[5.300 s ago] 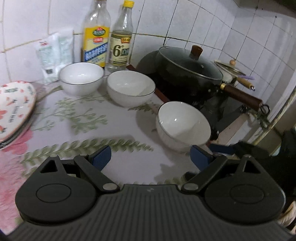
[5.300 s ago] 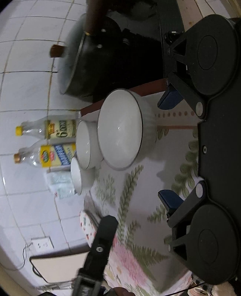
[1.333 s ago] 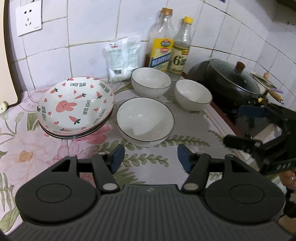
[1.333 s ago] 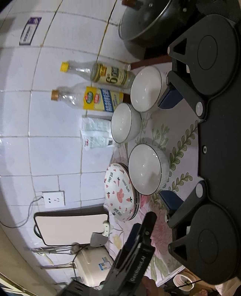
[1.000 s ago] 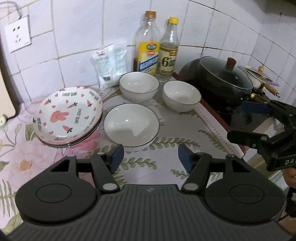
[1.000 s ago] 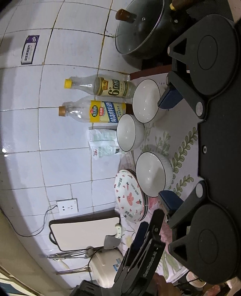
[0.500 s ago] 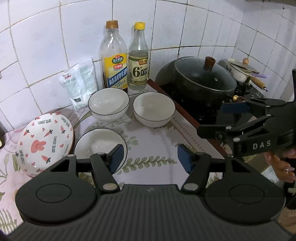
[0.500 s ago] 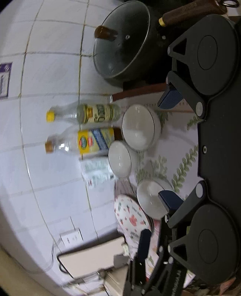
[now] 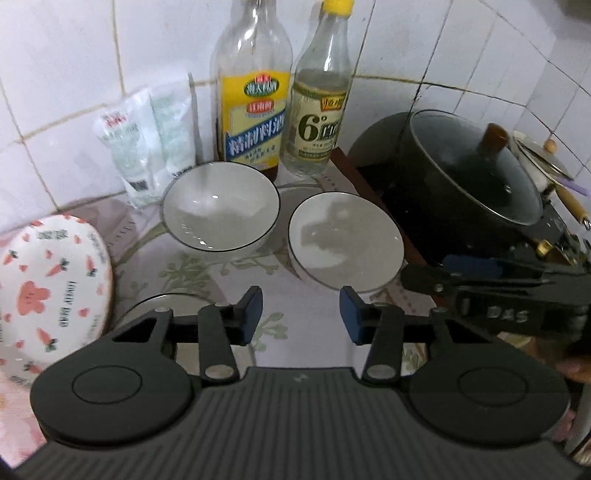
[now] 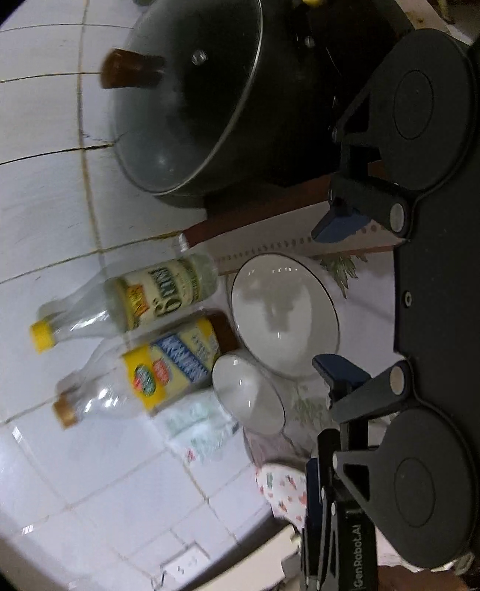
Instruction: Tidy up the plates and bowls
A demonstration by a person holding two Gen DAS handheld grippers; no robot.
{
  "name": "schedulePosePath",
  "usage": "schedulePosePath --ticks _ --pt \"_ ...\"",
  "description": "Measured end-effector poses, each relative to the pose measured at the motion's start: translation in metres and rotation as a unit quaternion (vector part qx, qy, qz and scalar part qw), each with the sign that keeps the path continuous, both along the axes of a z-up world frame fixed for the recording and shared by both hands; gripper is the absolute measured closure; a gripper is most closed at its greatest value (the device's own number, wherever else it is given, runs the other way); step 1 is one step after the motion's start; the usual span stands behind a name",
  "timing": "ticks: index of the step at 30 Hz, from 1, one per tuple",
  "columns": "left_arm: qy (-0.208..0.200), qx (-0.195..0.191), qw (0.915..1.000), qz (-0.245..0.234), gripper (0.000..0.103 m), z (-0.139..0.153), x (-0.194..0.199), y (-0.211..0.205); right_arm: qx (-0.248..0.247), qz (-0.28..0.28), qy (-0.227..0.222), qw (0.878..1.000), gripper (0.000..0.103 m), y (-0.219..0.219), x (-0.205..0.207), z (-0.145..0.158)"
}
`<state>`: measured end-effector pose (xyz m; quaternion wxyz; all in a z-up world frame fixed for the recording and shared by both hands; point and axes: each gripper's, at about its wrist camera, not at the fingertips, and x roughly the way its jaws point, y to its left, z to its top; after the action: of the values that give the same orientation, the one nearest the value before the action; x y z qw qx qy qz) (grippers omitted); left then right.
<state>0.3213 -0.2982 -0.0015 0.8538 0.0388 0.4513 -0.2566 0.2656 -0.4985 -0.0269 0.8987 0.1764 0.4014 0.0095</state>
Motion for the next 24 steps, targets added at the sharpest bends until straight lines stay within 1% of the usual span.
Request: schedulePosePath --ticks 2,3,5,6,7,8,9,10,12,17,20,24 --pt "0.011 0.003 0.9999 0.005 0.063 -0.009 0.008 -0.008 0.003 -0.012 0.014 1.000 0.043 -0.003 0.013 -0.012" --pt "0.016 0.003 0.9998 0.007 0.063 -0.013 0.012 -0.012 0.009 -0.020 0.019 1.000 0.045 -0.006 0.017 -0.017" --pt "0.025 0.004 0.9996 0.010 0.067 -0.021 0.020 -0.019 0.022 -0.029 0.030 0.999 0.055 -0.011 0.025 -0.026" --pt "0.026 0.004 0.9995 0.014 0.067 -0.023 0.023 -0.021 0.027 -0.033 0.033 0.999 0.057 -0.013 0.028 -0.029" --pt "0.027 0.004 0.9995 0.018 0.067 -0.026 0.026 -0.024 0.032 -0.037 0.037 0.998 0.061 -0.015 0.031 -0.032" --pt "0.026 0.003 0.9995 0.020 0.067 -0.028 0.029 -0.026 0.035 -0.040 0.039 0.998 0.066 -0.017 0.033 -0.034" --pt "0.025 0.001 0.9994 0.023 0.070 -0.030 0.032 -0.027 0.039 -0.041 0.040 0.998 0.070 -0.019 0.035 -0.036" --pt "0.025 0.001 0.9993 0.027 0.071 -0.032 0.035 -0.029 0.041 -0.043 0.042 0.997 0.076 -0.020 0.038 -0.037" --pt "0.023 0.002 0.9993 0.028 0.078 -0.036 0.040 -0.032 0.044 -0.047 0.046 0.997 0.077 -0.022 0.043 -0.040" --pt "0.032 -0.004 0.9989 0.033 0.086 -0.045 0.050 -0.036 0.043 -0.047 0.055 0.996 0.079 -0.023 0.052 -0.046" --pt "0.027 -0.003 0.9989 0.038 0.091 -0.047 0.050 -0.035 0.042 -0.046 0.054 0.997 0.081 -0.021 0.053 -0.049" --pt "0.031 -0.008 0.9989 0.036 0.092 -0.045 0.046 -0.032 0.037 -0.049 0.056 0.997 0.084 -0.020 0.050 -0.047"
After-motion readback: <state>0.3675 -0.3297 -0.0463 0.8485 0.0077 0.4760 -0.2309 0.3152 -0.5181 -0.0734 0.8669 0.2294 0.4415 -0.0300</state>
